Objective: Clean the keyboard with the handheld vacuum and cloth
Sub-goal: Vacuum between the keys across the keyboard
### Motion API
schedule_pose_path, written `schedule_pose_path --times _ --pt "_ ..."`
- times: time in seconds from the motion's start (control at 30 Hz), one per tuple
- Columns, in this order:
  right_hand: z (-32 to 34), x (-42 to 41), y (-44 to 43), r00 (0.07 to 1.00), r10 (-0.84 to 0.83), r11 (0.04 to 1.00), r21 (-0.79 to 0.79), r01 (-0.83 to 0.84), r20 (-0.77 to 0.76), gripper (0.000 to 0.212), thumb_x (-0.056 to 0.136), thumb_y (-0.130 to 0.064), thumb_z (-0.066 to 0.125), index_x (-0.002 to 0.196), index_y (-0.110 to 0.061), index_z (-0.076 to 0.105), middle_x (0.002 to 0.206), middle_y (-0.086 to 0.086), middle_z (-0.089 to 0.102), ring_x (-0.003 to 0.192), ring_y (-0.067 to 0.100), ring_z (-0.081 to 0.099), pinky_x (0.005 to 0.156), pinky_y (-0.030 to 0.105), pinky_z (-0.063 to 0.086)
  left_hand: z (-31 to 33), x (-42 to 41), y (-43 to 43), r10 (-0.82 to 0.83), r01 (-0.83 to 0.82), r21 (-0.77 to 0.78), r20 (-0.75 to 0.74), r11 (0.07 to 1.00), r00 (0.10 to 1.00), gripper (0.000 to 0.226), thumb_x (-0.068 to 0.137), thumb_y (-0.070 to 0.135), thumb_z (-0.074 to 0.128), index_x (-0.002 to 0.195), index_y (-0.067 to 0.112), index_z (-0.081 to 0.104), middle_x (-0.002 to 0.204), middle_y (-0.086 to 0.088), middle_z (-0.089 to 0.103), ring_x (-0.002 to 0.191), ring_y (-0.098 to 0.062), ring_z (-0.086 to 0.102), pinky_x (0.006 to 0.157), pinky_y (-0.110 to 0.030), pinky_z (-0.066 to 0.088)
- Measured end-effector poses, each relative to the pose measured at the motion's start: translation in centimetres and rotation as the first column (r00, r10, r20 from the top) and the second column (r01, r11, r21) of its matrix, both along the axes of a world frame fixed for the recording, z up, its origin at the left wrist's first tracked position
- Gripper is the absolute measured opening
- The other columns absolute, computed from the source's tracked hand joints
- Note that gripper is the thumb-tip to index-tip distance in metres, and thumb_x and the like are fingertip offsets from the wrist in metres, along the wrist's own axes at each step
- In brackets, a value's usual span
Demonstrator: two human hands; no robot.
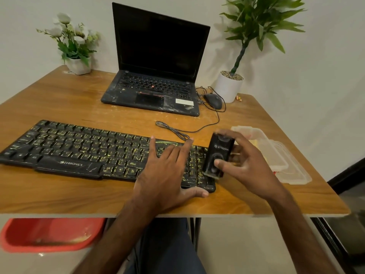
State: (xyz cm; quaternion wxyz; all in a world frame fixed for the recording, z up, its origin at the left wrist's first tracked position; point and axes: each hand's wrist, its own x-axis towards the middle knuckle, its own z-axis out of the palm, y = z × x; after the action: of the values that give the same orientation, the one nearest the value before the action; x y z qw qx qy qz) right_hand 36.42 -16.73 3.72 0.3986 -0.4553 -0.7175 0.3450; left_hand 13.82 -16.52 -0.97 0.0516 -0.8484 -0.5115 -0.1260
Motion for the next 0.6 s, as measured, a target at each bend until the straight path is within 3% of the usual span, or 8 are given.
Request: schedule_pose_path --times 0.1,0.27,0.33,0.47,0.6 --pt "-0.2 -0.1 -0.6 0.997 0.079 0.997 0.0 -0.079 0.006 0.064 0.083 -0.001 0.075 0.136 -0.028 0.053 0.13 -0.013 0.058 0.116 0.019 0.061 0.087 0.04 0.058 0.0 0.0 0.1 0.002 -0.002 -0.005 -0.015 1.0 1.0 0.128 0.07 0.102 0.014 0.159 0.012 -0.009 0.154 -0.011 0.043 0.144 -0.025 0.038 0.118 -0.07 0.002" --pt "-0.1 -1.3 1.8 0.973 -0.183 0.965 0.214 0.151 0.139 0.062 0.086 -0.01 0.074 0.139 -0.03 0.049 0.12 -0.022 0.059 0.109 0.004 0.063 0.081 0.024 0.059 -0.2 0.0 0.2 0.003 -0.003 -0.001 -0.021 1.0 1.0 0.128 0.07 0.102 0.013 0.159 0.012 -0.01 0.154 -0.01 0.043 0.144 -0.025 0.038 0.118 -0.07 0.003" --pt "0.1 -0.9 1.6 0.979 -0.151 0.974 0.191 0.124 0.134 0.062 0.085 -0.008 0.075 0.137 -0.029 0.05 0.121 -0.019 0.06 0.109 0.007 0.064 0.08 0.023 0.059 -0.2 0.0 0.2 0.004 -0.004 0.015 0.001 1.0 1.0 0.127 0.071 0.102 0.014 0.159 0.012 -0.004 0.15 -0.011 0.048 0.141 -0.025 0.042 0.117 -0.07 0.006" --pt "-0.2 0.0 -1.7 0.996 0.086 0.995 0.048 -0.086 0.011 0.063 0.081 0.0 0.077 0.132 -0.03 0.054 0.125 -0.013 0.059 0.111 0.019 0.063 0.076 0.032 0.061 -0.4 0.0 0.2 0.011 -0.011 0.033 0.008 0.999 1.0 0.128 0.071 0.101 0.014 0.16 0.011 0.001 0.147 -0.011 0.051 0.139 -0.025 0.046 0.117 -0.071 0.008" --pt "-0.2 -0.5 -0.5 0.997 -0.042 0.989 0.146 0.032 0.067 0.062 0.082 -0.002 0.076 0.133 -0.028 0.053 0.12 -0.021 0.059 0.108 0.007 0.063 0.078 0.023 0.059 -0.5 0.0 0.2 -0.005 0.004 0.035 0.01 0.999 1.0 0.126 0.072 0.101 0.016 0.16 0.011 0.002 0.147 -0.011 0.051 0.138 -0.025 0.046 0.117 -0.07 0.009"
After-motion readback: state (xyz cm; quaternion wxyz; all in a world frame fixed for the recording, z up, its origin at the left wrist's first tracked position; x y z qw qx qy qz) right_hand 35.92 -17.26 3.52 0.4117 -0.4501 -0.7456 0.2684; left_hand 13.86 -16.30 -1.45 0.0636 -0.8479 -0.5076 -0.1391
